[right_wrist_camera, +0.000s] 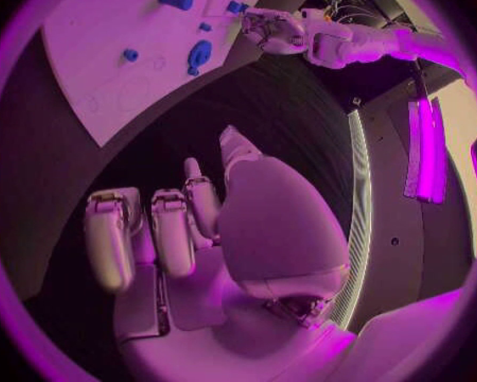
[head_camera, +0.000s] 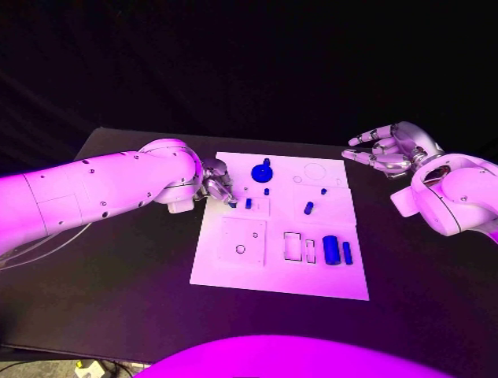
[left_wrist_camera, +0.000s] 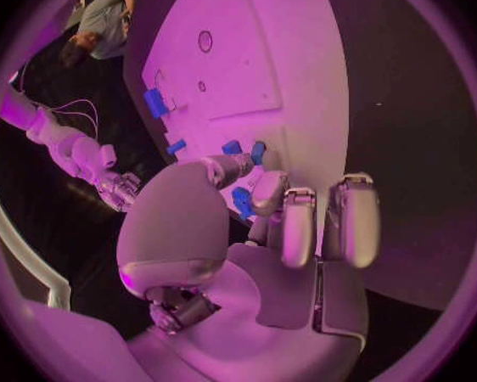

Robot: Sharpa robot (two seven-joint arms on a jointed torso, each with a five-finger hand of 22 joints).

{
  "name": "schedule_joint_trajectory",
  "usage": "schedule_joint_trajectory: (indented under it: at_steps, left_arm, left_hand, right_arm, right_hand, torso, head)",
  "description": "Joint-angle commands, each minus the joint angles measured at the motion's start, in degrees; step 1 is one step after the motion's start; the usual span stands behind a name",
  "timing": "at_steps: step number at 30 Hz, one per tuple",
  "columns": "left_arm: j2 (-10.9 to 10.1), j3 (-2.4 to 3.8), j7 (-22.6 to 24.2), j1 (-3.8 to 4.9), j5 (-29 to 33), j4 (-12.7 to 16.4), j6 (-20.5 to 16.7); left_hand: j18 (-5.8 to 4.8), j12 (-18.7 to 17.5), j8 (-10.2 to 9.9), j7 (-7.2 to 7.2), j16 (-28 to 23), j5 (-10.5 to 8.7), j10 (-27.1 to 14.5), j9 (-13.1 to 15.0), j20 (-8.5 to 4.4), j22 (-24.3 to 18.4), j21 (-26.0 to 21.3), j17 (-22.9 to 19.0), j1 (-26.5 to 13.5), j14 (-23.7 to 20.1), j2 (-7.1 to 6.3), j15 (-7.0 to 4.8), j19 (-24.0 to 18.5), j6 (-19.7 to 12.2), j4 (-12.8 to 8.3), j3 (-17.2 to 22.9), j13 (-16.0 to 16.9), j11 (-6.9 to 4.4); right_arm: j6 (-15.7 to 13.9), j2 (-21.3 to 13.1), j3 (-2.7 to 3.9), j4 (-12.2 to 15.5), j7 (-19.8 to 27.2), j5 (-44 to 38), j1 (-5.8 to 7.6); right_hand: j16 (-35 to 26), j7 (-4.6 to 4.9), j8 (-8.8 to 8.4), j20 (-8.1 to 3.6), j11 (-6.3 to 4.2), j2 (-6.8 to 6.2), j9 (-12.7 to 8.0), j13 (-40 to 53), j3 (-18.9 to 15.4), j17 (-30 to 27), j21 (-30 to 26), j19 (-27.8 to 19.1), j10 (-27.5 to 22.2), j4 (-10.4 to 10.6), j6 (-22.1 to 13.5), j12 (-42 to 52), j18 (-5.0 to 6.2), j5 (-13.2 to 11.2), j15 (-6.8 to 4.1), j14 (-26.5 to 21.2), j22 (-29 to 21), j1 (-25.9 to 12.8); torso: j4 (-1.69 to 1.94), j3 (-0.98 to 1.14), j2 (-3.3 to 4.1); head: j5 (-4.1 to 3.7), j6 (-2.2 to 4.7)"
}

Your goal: Assemble the parts on the task board

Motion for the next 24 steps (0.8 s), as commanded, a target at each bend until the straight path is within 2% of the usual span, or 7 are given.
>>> schedule_joint_trajectory:
  at_steps: [1, 13, 24]
  left_arm:
    - [0.1, -0.12, -0.3, -0.19, -0.4, 0.1, 0.7]
    - [0.5, -0.13, -0.4, -0.18, 1.1, -0.1, 0.3]
    - [1.0, -0.14, -0.9, -0.18, 2.0, -0.3, -0.9]
  left_hand:
    - [-0.47, 0.3, 0.3, -0.14, 0.2, 0.5, 0.4, 0.1, -0.15, 5.0, 0.2, 15.1, -0.7, 6.1, -0.14, -0.47, 0.4, 0.6, -10.2, 10.4, 0.0, -0.07]
    - [-0.52, 0.8, 0.7, -0.58, 0.2, 1.01, 1.1, 0.5, -0.2, 5.2, 0.3, 15.1, -2.5, 6.1, -0.38, -0.62, 0.6, 1.2, -9.5, 10.0, 0.8, -0.34]
    - [-0.55, 0.7, 0.3, -1.73, 0.2, -0.38, 1.5, 1.0, -0.7, 5.3, 0.2, 15.1, -6.1, 6.1, -0.45, -1.34, 0.7, 2.2, -6.6, 5.4, 1.1, -1.18]
  right_arm:
    - [0.6, 0.0, 0.01, 0.1, 0.6, -0.2, -0.03]
    - [0.6, -0.1, 0.01, 0.1, 0.6, -0.2, -0.03]
    - [0.6, -0.2, 0.01, 0.2, 0.6, -0.2, -0.03]
  right_hand:
    - [-0.4, 0.01, 0.2, -0.48, -0.1, 0.07, 0.0, 2.9, -0.2, 9.1, -0.1, 4.6, -0.2, -0.1, -0.2, 0.2, 0.33, 0.2, -0.41, 4.7, 13.2, -0.5]
    - [-0.4, 0.01, 0.2, -0.48, -0.1, 0.07, 0.0, 2.9, -0.2, 9.1, -0.1, 4.6, -0.2, -0.1, -0.2, 0.2, 0.33, 0.2, -0.41, 4.7, 13.2, -0.5]
    - [-0.4, 0.01, 0.2, -0.48, -0.1, 0.07, 0.0, 2.9, -0.2, 9.1, -0.1, 4.6, -0.2, -0.1, -0.2, 0.2, 0.33, 0.2, -0.41, 4.7, 13.2, -0.5]
  torso:
    - [-0.03, 0.0, 0.02]
    - [-0.03, 0.03, 0.0]
    - [-0.01, 0.0, 0.0]
  head:
    - [0.02, 0.0]
    - [-0.15, -0.17]
    - [-0.3, -0.18]
